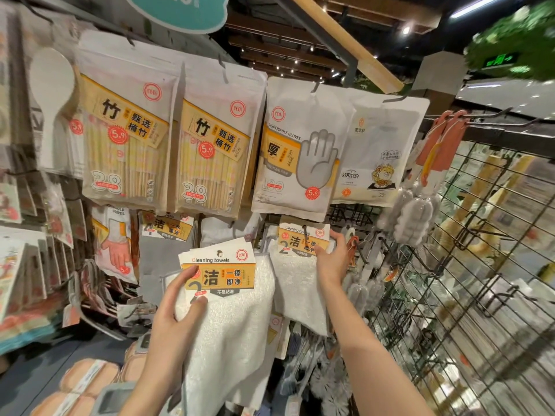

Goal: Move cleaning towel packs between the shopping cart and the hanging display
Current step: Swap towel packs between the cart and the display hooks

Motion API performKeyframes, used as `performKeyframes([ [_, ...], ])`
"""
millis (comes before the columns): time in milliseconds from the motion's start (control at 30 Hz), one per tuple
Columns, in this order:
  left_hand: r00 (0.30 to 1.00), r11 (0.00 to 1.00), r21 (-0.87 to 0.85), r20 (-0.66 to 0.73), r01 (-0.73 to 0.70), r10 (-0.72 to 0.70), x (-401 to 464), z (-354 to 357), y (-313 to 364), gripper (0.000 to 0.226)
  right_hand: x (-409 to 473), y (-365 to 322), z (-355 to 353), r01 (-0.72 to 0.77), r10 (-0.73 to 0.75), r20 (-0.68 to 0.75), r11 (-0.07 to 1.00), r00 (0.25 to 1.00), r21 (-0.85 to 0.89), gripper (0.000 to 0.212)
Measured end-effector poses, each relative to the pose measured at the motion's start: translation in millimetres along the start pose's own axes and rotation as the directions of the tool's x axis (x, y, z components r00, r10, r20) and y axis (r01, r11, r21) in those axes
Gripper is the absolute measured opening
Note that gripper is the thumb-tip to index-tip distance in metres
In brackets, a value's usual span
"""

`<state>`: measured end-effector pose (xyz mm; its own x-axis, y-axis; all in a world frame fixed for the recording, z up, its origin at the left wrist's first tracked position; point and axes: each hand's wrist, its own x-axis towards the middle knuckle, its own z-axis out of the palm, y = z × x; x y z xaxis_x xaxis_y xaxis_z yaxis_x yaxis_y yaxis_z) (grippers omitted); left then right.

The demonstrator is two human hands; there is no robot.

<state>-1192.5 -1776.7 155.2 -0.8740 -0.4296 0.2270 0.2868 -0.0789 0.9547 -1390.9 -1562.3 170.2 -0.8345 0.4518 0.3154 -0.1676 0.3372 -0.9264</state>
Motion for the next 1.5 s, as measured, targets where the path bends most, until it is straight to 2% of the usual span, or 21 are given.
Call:
performKeyframes([
  [233,0.999,1.000,-0.002,0.034,-0.008,0.008,-3,4,2,0.047,-10,2,-17,0.022,-0.017,0.065,0.997,0.998,-0.070,0.052],
  [333,0.999,1.000,-0.011,0.041,-0.011,0.011,-8,7,6,0.047,-31,-8,-28,0.049,-0.046,0.093,0.998,0.995,-0.034,0.045],
  [500,0.998,1.000,-0.020,0.063,-0.020,0.021,-14,10,5,0.048,-81,-43,-35,0.154,-0.155,0.379,0.987,0.912,0.032,0.028],
  [667,0.997,1.000,-0.008,0.069,-0.017,0.017,-21,10,3,0.051,-121,-56,-32,0.129,-0.160,0.506,0.987,0.847,0.096,0.032],
  [833,0.999,0.999,-0.033,0.044,0.000,0.001,-31,11,9,0.054,-140,-60,-41,0.141,-0.174,0.510,0.985,0.842,0.101,0.043],
  [1033,1.000,0.999,-0.053,0.015,0.004,-0.003,-37,14,9,0.061,-147,-64,-46,0.052,-0.144,0.497,0.979,0.856,0.195,0.042],
  [1133,1.000,0.998,-0.056,0.005,0.005,-0.005,-37,14,7,0.065,-151,-66,-48,0.078,-0.158,0.489,0.980,0.858,0.181,0.044],
  [1233,1.000,0.999,-0.044,0.013,-0.005,0.006,-40,15,10,0.061,-150,-65,-52,0.140,-0.197,0.460,0.978,0.866,0.154,0.046],
  [1500,0.997,1.000,-0.008,0.077,-0.018,0.019,-37,10,13,0.058,-139,-70,-62,0.049,-0.161,0.527,0.974,0.834,0.219,0.043],
])
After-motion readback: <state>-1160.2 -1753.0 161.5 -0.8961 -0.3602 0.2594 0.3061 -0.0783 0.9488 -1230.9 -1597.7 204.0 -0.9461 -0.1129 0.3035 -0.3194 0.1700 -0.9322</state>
